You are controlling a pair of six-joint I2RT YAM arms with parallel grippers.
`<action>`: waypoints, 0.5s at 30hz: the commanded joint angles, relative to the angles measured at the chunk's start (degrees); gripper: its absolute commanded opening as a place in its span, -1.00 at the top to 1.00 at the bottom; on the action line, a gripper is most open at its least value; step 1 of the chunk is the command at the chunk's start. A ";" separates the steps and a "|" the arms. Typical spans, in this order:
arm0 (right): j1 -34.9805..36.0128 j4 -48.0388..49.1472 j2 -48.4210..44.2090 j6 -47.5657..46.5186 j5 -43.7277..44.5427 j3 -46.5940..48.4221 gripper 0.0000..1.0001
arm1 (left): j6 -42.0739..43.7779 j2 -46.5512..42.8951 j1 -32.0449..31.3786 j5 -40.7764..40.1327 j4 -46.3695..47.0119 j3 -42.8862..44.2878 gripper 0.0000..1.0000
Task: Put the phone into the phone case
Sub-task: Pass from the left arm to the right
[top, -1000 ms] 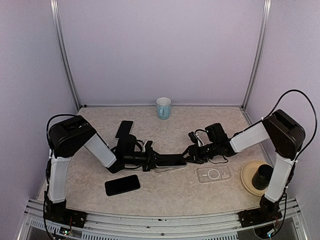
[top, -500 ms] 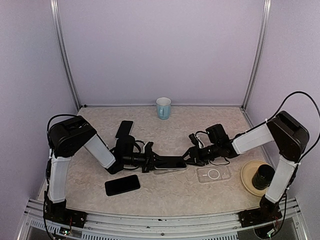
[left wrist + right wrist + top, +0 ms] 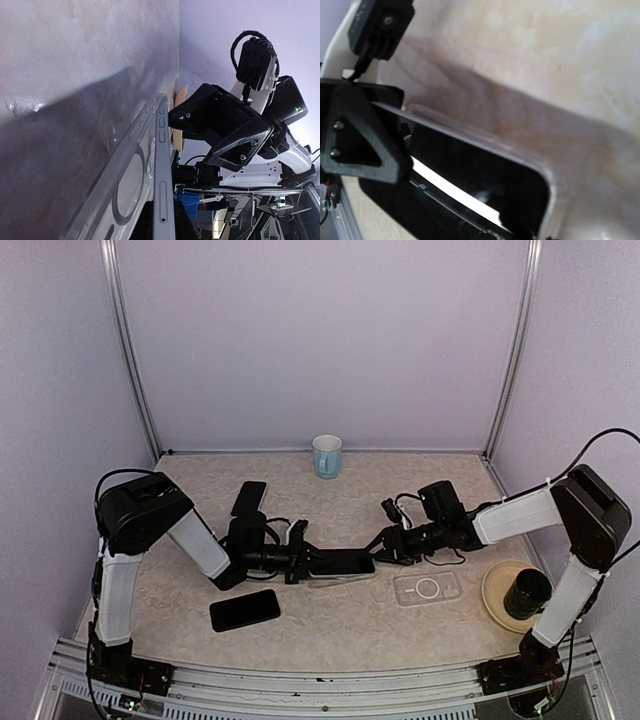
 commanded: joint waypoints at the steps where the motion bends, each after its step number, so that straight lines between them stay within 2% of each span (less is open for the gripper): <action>1: -1.07 -0.45 -0.07 -1.48 -0.78 -0.65 -0.08 | 0.04 -1.85 -0.33 1.28 7.01 0.08 1.00; 15: -1.03 8.07 3.34 1.60 -9.31 -2.36 -0.10 | -0.74 -2.28 -0.74 2.19 10.38 0.41 1.00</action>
